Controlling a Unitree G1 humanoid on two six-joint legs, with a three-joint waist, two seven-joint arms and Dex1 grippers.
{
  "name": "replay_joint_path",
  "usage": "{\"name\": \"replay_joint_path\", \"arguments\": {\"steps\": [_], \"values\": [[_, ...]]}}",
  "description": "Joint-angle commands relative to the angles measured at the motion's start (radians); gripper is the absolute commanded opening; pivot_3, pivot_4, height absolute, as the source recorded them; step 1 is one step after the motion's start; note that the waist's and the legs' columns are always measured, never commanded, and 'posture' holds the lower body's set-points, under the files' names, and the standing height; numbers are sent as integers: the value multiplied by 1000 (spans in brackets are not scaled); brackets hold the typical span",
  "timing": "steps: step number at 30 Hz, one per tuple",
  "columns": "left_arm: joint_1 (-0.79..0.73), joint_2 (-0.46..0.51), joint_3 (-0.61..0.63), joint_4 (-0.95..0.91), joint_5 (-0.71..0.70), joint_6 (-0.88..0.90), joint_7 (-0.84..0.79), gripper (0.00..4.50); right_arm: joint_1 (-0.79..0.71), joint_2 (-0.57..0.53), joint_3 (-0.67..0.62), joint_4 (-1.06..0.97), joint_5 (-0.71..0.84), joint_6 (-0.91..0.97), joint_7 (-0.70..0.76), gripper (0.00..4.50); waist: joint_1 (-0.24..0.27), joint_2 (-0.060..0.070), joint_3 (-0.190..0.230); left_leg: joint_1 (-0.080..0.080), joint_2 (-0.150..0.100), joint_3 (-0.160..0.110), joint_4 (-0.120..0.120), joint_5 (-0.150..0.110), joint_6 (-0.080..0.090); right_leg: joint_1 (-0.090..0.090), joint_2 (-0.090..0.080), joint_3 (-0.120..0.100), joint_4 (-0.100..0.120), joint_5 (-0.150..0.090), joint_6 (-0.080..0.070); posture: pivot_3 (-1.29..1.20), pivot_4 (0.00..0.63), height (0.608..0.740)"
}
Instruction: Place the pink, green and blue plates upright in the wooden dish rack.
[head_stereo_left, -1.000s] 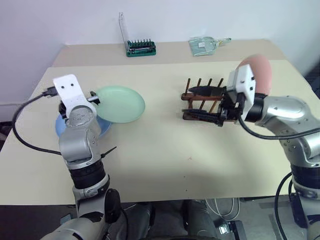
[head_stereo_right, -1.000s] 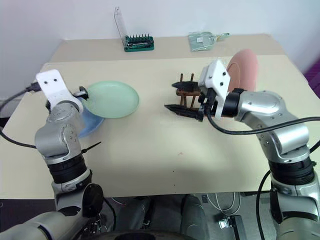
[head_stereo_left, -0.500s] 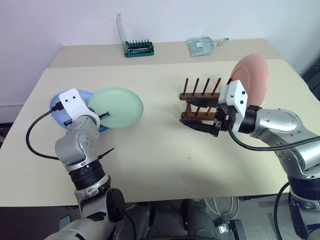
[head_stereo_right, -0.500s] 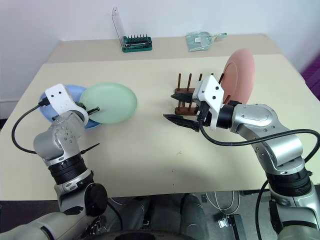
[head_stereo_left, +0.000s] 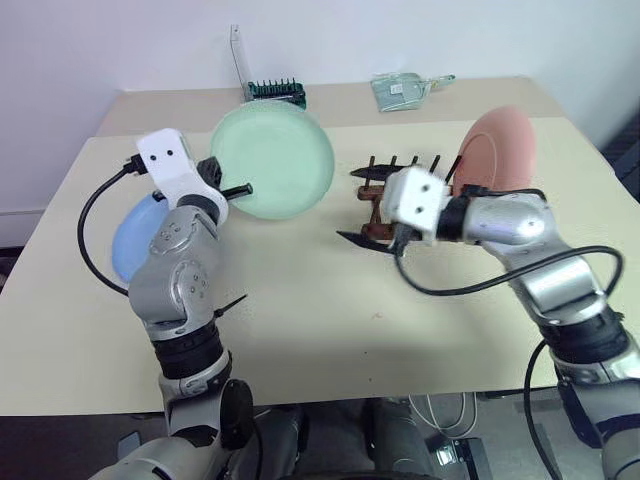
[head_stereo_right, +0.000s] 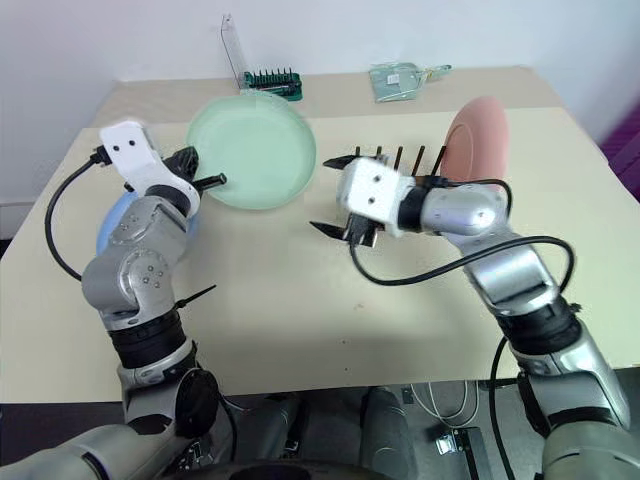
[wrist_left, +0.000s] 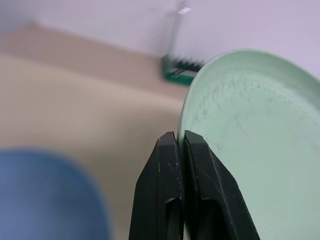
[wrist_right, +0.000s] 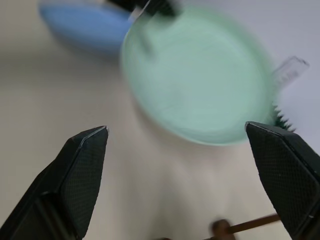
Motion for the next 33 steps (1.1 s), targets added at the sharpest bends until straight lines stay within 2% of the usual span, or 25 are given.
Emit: {"name": "replay_joint_path", "arguments": {"steps": [1,6,7,8,9,13,15,16,18,20,23,25,28,30,33], "values": [[-29,-16,-53,-72,-34,-16,-6,0,-53,28,56,92,-172,-178,-40,4471,1,0,0,0,0,0,0,0,0,0,0,0,0,0,0,0,150,738],[-30,-22,-86,-85,-56,-2,-2,0,-101,63,75,219,-317,-321,-99,4471,-1,0,0,0,0,0,0,0,0,0,0,0,0,0,0,0,150,738],[-29,-20,-95,-87,-57,-2,-3,0,-107,69,74,235,-332,-341,-103,4083,-2,0,0,0,0,0,0,0,0,0,0,0,0,0,0,0,150,738],[-29,-20,-99,-89,-59,-2,-2,0,-109,76,70,246,-340,-353,-106,3919,-2,0,0,0,0,0,0,0,0,0,0,0,0,0,0,0,150,738],[-29,-20,-101,-91,-60,-1,0,0,-110,81,66,251,-346,-360,-107,3590,-2,0,0,0,0,0,0,0,0,0,0,0,0,0,0,0,150,738],[-34,-14,-99,-84,-65,1,5,0,-105,93,52,256,-372,-379,-109,1576,-4,0,0,0,0,-1,-1,0,0,0,0,0,0,0,0,0,150,738],[-34,-15,-96,-85,-76,3,4,0,-98,91,50,254,-387,-386,-108,430,-6,0,0,0,0,-1,-1,0,0,0,0,0,0,0,0,0,150,738],[-35,-20,-91,-84,-91,0,0,296,-94,89,48,253,-400,-394,-115,22,-6,0,0,0,0,-1,-1,0,0,0,0,0,0,0,0,0,150,738],[-39,-28,-83,-84,-111,-2,-2,882,-87,87,44,253,-423,-409,-124,0,-6,0,0,0,0,-1,-1,0,0,0,0,0,0,0,0,0,150,738],[-64,-57,-43,-79,-147,-6,25,1892,-79,85,39,250,-437,-417,-129,0,-6,0,0,0,0,-1,0,0,0,0,0,0,0,0,0,0,150,738],[-164,-99,104,-42,-233,-80,109,3422,-63,80,19,242,-439,-421,-138,0,-5,0,0,0,0,-1,0,0,0,0,0,0,-1,0,0,0,150,738],[-222,-57,170,-5,-222,-164,151,3422,-50,78,-21,227,-409,-408,-145,0,-7,0,0,0,0,-1,0,0,-1,0,0,0,0,0,0,0,150,738],[-239,58,187,58,-178,-242,138,3422,-22,93,-126,165,-279,-331,-125,0,-23,0,0,0,0,-1,-2,1,-1,0,1,0,-1,0,0,0,150,738],[-190,166,122,103,-126,-265,62,3422,-4,116,-227,88,-118,-184,-92,0,-27,0,0,0,0,-1,-3,1,-1,0,1,0,-1,0,0,0,150,738],[-75,299,-42,138,-76,-270,-110,3422,13,152,-398,-39,173,145,-80,0,-25,0,0,0,0,-1,-3,1,-1,0,1,0,-1,0,0,0,150,738]]}}
